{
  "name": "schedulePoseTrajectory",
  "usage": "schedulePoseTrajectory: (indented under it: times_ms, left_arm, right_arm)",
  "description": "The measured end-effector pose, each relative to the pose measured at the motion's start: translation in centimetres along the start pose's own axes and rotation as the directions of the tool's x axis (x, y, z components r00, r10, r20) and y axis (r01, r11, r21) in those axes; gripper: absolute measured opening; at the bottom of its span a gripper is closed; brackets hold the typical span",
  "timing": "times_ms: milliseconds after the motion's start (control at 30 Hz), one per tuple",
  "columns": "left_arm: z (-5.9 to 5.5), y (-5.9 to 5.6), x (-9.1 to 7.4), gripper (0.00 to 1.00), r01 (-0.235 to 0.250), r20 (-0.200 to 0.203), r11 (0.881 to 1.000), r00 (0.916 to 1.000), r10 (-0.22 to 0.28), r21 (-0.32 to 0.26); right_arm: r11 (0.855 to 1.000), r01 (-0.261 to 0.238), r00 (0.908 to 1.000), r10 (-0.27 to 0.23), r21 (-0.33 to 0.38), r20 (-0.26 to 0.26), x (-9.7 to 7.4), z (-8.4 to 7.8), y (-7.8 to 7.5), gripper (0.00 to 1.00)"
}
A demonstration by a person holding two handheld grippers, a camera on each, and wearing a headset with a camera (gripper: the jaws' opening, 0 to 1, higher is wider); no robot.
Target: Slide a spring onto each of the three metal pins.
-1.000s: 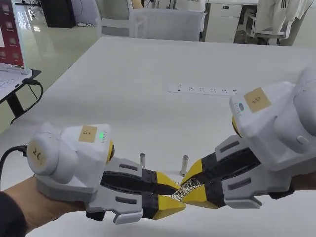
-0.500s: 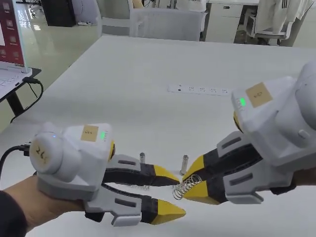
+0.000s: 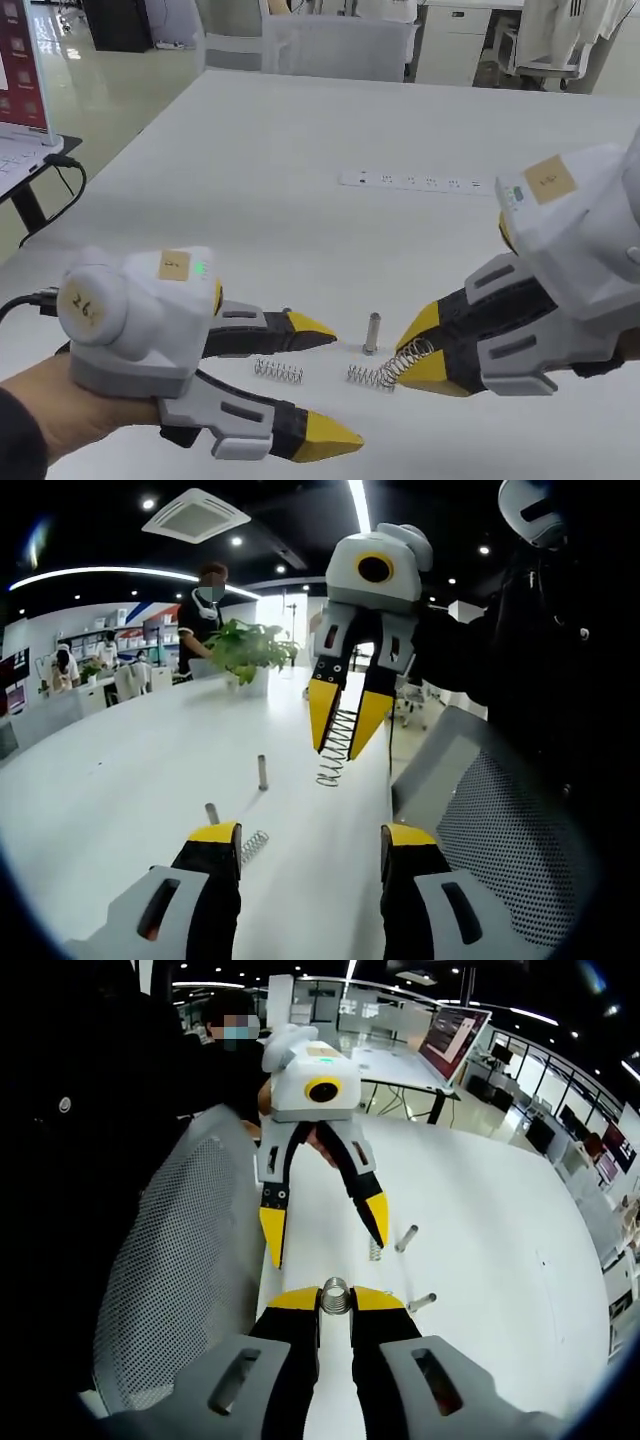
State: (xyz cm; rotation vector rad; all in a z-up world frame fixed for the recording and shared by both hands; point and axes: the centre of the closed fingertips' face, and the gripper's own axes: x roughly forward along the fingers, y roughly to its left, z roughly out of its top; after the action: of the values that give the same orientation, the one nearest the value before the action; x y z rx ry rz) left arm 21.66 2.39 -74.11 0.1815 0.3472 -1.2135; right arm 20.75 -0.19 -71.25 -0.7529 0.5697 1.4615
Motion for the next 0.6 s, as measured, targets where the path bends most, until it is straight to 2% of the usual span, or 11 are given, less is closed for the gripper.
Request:
schedulePoseTrajectory:
  times_ms: [167, 400, 600]
  left_arm:
    - [0.0, 1.0, -0.8, 0.55, -0.041, 0.006, 0.999, 0.9991, 0.041, -0.010]
    - [0.0, 2.7, -2.6, 0.59, -0.114, 0.024, 0.993, 0.9931, 0.115, -0.023]
    - [-0.4, 3.3, -3.7, 0.62, -0.156, 0.028, 0.987, 0.9872, 0.157, -0.041]
  right_arm:
    - [1.000, 0.014, 0.9997, -0.014, 0.010, -0.019, -0.4, -0.7, -0.6, 0.09]
    - [0.999, 0.043, 0.9984, -0.042, 0.025, -0.037, -1.3, -1.7, -1.8, 0.09]
    - [0.997, 0.072, 0.9963, -0.070, 0.037, -0.051, -2.0, -2.4, -2.8, 0.09]
